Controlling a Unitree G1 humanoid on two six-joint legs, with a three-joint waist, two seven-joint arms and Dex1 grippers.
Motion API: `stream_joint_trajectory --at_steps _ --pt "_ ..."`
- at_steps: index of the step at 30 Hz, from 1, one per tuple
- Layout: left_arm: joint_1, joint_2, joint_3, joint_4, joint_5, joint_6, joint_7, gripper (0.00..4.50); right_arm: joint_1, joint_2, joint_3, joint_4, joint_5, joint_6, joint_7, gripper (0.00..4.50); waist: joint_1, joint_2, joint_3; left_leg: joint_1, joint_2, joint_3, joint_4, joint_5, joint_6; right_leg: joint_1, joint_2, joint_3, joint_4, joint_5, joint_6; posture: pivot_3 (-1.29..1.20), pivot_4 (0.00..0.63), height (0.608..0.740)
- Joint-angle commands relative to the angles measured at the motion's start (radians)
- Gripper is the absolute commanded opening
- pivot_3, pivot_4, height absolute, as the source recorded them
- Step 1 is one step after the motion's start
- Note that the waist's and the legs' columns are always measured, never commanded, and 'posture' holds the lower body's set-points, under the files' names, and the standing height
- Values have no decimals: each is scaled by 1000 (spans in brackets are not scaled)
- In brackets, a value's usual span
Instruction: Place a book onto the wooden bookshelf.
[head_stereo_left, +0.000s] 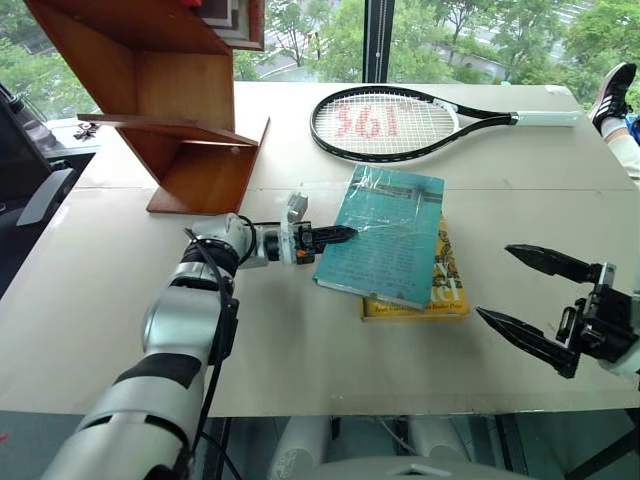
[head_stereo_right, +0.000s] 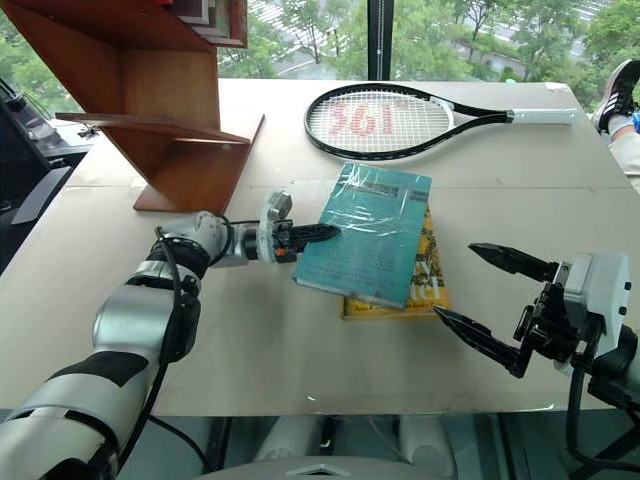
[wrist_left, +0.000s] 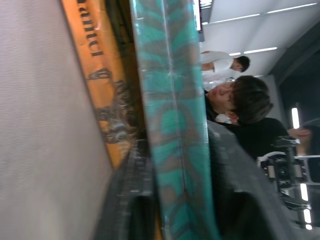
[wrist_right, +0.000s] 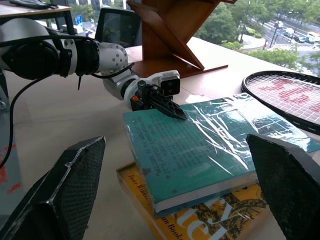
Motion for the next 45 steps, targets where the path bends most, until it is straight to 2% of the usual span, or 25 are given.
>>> stream_joint_trajectory --at_steps 1,5,9,12,14,16,18,19,20,22,25,28,32,36,38,42,43,45 --pt "27 51 25 -120 -20 93 -52 67 -28 -18 25 32 -6 -47 53 4500 -4 0 0 0 0 0 0 0 0 0 0 0 0 0 0 0 150 740" --pt "114 101 93 -332 -88 215 7 67 -109 -39 81 101 -20 -67 89 4500 -3 0 0 0 3 0 0 0 0 0 0 0 0 0 0 0 150 740" --pt "245 144 259 -675 -187 326 136 67 -208 -45 139 181 -48 -90 117 4500 -4 -1 1 0 4 0 1 0 0 -1 0 1 0 0 0 0 150 740" --pt "332 157 374 -970 -230 290 250 67 -277 -41 171 226 -50 -96 119 4500 1 -1 1 0 4 0 0 2 -4 -1 -1 2 0 0 0 0 150 740" --pt "351 180 438 -1198 -219 147 314 67 -335 -36 196 273 -52 -100 123 4500 5 -1 1 0 5 0 0 2 -4 -1 -1 2 -1 0 0 0 150 740" --pt "354 243 419 -1400 -156 -54 311 67 -385 -31 220 319 -54 -102 139 4500 10 -2 1 -1 4 0 0 3 -5 -1 -3 1 -1 0 -1 0 150 740" --pt "321 354 324 -1453 59 -447 269 67 -440 -21 253 360 -62 -107 151 4500 18 -1 1 -1 4 0 0 3 -6 -1 -3 1 -2 0 -1 0 150 740" --pt "298 394 296 -1443 131 -593 256 67 -461 -16 266 374 -67 -110 155 4500 22 2 -1 -1 4 1 -2 3 -7 -1 -2 1 -3 1 -1 0 150 740" --pt "249 460 252 -1348 250 -849 228 67 -492 -7 284 391 -68 -113 159 4500 27 4 -2 0 3 2 -2 3 -7 -1 -3 2 -4 1 -1 0 150 740" --pt "178 548 200 -1166 390 -1186 197 67 -529 8 308 410 -72 -115 162 4500 27 2 0 0 4 4 -2 3 -7 -1 -1 3 -4 1 -1 0 150 740" --pt "88 661 122 -867 517 -1538 160 67 -558 22 327 424 -81 -119 168 4500 21 2 0 1 4 4 -4 3 -6 -1 0 3 -4 1 -2 0 150 740" --pt "-48 729 40 -568 637 -1765 170 67 -562 33 334 421 -87 -123 165 4500 12 2 1 1 4 4 -5 3 -6 -2 0 2 -5 1 -2 0 150 740" --pt "-271 776 -99 -188 865 -1938 268 67 -543 45 332 394 -94 -127 149 4500 5 -3 4 -4 0 4 -2 1 -1 -2 0 -2 -4 1 -1 0 150 740" --pt "-402 777 -206 5 1013 -1997 355 67 -520 45 326 367 -97 -129 133 4500 3 -5 4 -4 -1 4 -1 1 -1 -2 0 -3 -3 0 1 0 150 740" --pt "-428 779 -235 61 1052 -2009 392 67 -512 44 320 353 -93 -128 126 4500 -2 -5 5 -4 -1 4 0 1 -1 -2 0 -3 -1 0 1 0 150 740" --pt "-433 796 -231 129 1028 -2027 330 67 -506 44 308 336 -78 -126 113 4500 -30 -5 4 -2 0 4 -1 1 -1 -2 0 -2 2 0 1 0 150 740" --pt "-434 798 -223 139 1018 -2016 319 814 -504 43 306 334 -76 -126 113 4500 -32 -5 4 -1 0 3 -1 1 -1 -2 1 -2 2 0 1 0 150 740" --pt "-420 806 -156 151 933 -2001 265 1569 -510 44 303 332 -66 -123 107 4500 -34 -5 5 -1 0 4 0 1 -1 -2 1 -1 3 0 1 0 150 740"
